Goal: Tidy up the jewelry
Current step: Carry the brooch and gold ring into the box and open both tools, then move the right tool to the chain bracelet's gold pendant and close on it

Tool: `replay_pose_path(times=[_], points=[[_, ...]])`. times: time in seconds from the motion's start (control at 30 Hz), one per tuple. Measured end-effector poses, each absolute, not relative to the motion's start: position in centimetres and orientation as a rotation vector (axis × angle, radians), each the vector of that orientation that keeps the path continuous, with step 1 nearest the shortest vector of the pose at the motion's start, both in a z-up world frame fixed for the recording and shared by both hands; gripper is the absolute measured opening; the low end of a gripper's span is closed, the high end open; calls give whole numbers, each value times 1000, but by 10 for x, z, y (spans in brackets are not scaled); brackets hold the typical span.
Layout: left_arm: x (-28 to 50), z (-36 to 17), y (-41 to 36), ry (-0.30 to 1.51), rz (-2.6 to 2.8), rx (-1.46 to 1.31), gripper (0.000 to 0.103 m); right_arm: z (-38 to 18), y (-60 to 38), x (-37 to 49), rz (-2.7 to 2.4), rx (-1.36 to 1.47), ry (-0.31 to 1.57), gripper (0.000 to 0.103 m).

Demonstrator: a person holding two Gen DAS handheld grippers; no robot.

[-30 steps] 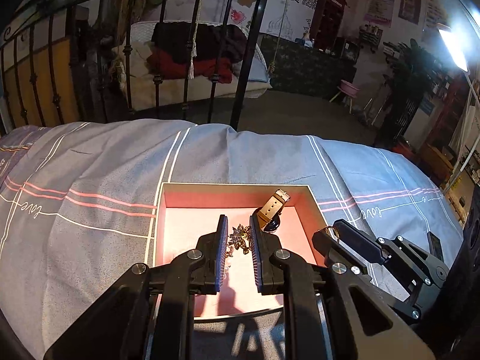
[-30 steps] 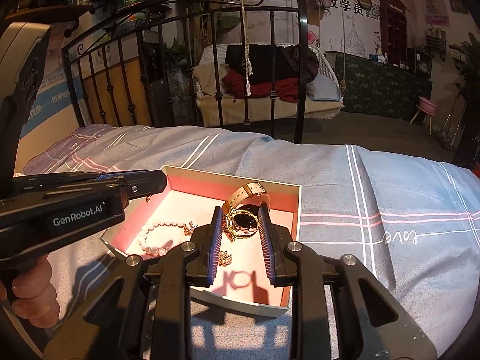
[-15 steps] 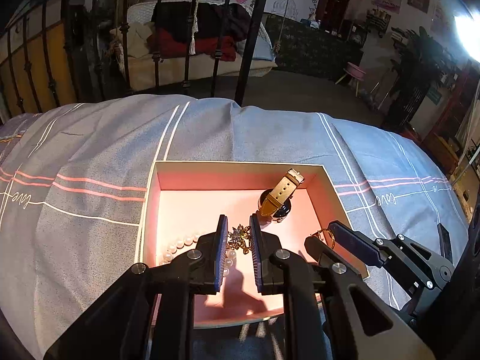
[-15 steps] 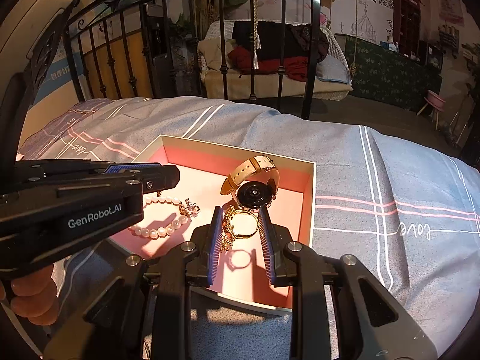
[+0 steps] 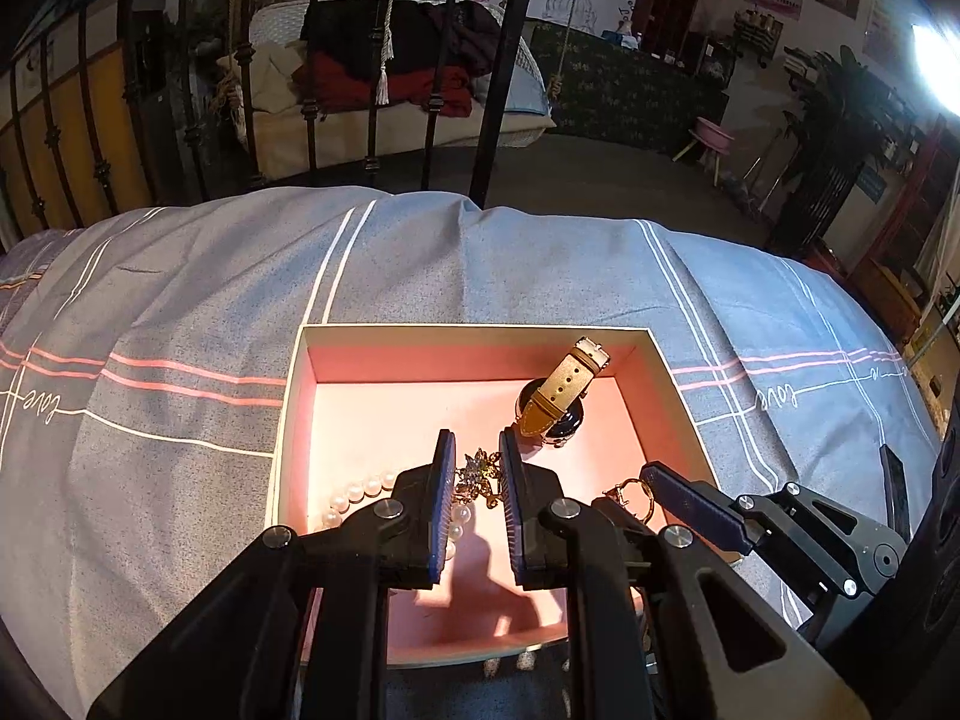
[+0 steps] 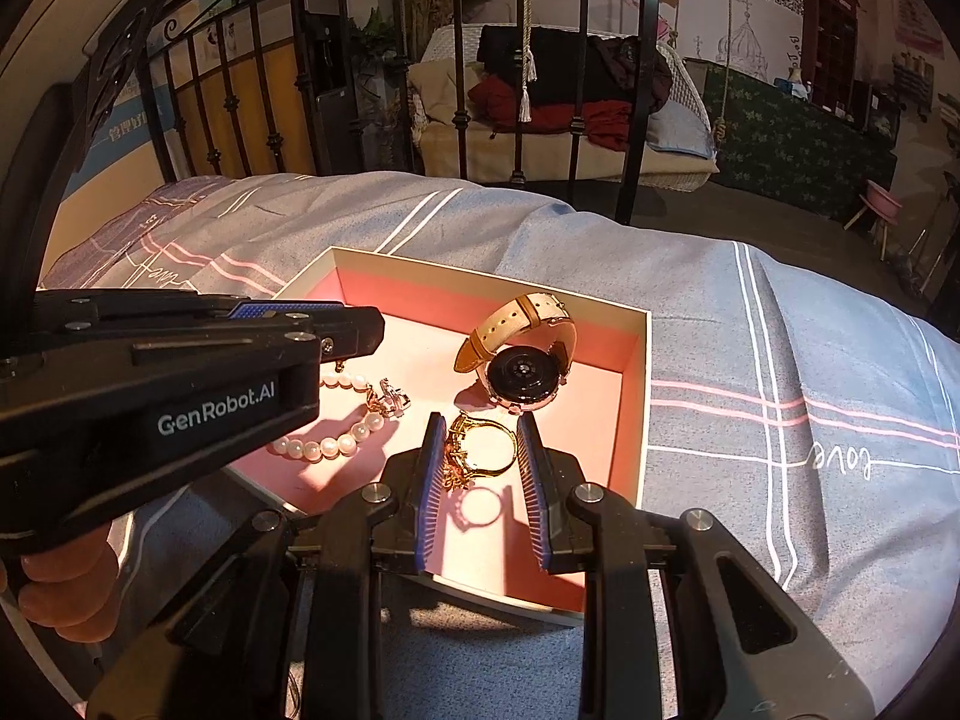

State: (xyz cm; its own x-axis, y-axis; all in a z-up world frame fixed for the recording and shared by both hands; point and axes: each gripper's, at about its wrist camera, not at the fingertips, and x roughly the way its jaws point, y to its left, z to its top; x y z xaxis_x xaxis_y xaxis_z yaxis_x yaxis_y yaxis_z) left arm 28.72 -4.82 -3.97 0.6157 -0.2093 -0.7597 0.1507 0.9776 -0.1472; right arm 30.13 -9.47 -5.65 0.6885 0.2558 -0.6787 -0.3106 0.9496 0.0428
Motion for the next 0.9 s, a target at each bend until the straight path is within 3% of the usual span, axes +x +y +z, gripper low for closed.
replay_pose_path(times=[0.07, 0.2, 0.27, 0.33, 0.4, 0.5, 0.6, 0.9], points=[[287, -40, -49, 887, -205, -72, 15, -57, -94, 303, 322, -81, 756, 25], [285, -35, -47, 868, -195, -70, 41, -55, -93, 300, 324, -83, 752, 26], [282, -31, -46, 852, -196, -69, 47, -54, -93, 298, 324, -85, 750, 27], [280, -26, -43, 844, -199, -78, 55, -52, -93, 294, 321, -85, 740, 49], [273, -19, -38, 829, -200, -95, 62, -46, -94, 286, 313, -85, 708, 64], [255, -10, -27, 809, -222, -134, 72, -35, -97, 267, 305, -90, 667, 68], [228, -6, -18, 786, -237, -135, 77, -31, -102, 244, 308, -77, 648, 72], [141, -45, 3, 845, -237, -67, 77, -69, -109, 174, 374, -55, 771, 72]])
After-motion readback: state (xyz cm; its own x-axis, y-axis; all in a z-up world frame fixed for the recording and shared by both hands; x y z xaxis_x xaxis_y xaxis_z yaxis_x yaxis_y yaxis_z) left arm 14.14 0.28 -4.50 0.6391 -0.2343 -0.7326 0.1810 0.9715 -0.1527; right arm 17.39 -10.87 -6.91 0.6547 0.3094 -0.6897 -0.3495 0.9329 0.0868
